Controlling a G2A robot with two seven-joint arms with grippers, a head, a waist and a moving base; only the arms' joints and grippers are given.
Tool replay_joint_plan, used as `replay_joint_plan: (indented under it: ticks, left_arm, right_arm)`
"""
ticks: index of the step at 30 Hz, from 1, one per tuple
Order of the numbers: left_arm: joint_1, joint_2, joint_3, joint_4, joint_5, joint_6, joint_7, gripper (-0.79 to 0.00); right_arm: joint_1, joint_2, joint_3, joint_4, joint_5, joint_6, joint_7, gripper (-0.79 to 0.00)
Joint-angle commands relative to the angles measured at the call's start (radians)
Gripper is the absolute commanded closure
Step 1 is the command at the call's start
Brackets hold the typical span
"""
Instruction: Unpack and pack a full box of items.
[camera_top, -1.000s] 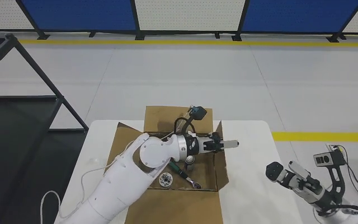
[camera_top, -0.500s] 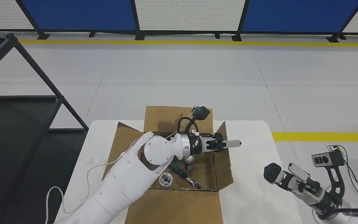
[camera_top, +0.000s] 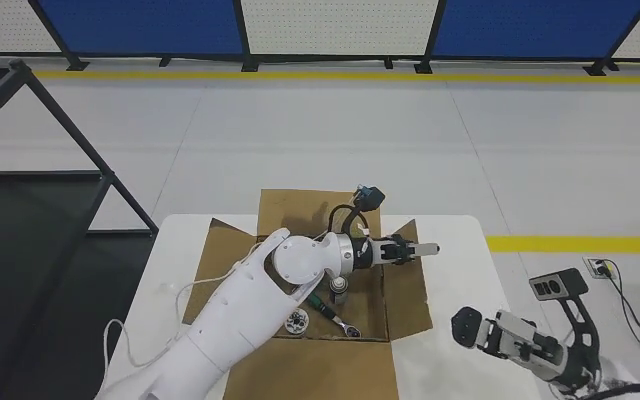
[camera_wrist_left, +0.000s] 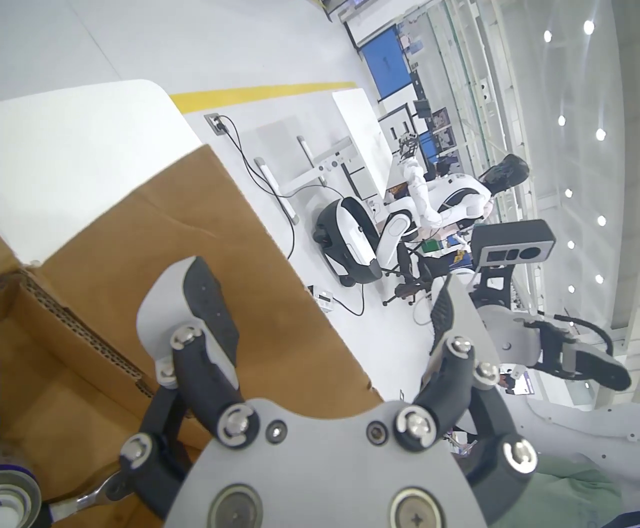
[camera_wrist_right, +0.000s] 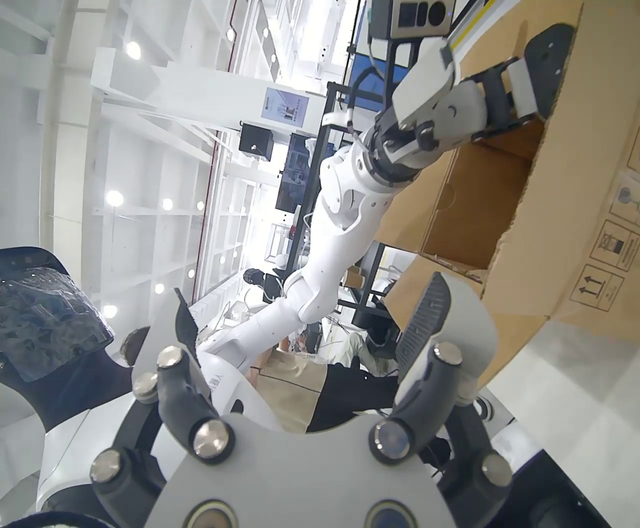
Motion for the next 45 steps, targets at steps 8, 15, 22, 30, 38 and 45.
replay_joint_plan:
  ticks: [8, 15, 22, 30, 38, 45]
  left_arm:
    - [-0.040, -0.068, 0.038, 0.140, -0.039, -0.063, -0.015, -0.785]
    - [-0.057, -0.100, 0.036, 0.206, -0.047, -0.103, -0.022, -0.785]
    - [-0.063, -0.114, 0.016, 0.229, -0.028, -0.127, -0.015, -0.785]
    - [-0.026, -0.084, -0.060, 0.148, 0.033, -0.172, 0.034, -0.785]
    - [0.064, -0.033, -0.150, -0.012, 0.108, -0.156, 0.064, -0.785]
    - [0.064, -0.033, -0.150, -0.012, 0.108, -0.156, 0.064, -0.785]
  right_arm:
    - [0.008, 0.013, -0.058, -0.004, -0.191, -0.009, -0.045, -0.785]
    - [0.036, 0.019, -0.111, 0.011, -0.289, -0.007, -0.129, -0.785]
    - [0.057, 0.026, -0.138, 0.035, -0.376, 0.007, -0.178, -0.785]
    - [0.085, 0.036, -0.165, 0.084, -0.460, 0.031, -0.197, -0.785]
    - [0.105, 0.039, -0.181, 0.101, -0.473, 0.051, -0.199, -0.785]
    - [0.105, 0.039, -0.181, 0.101, -0.473, 0.051, -0.199, -0.785]
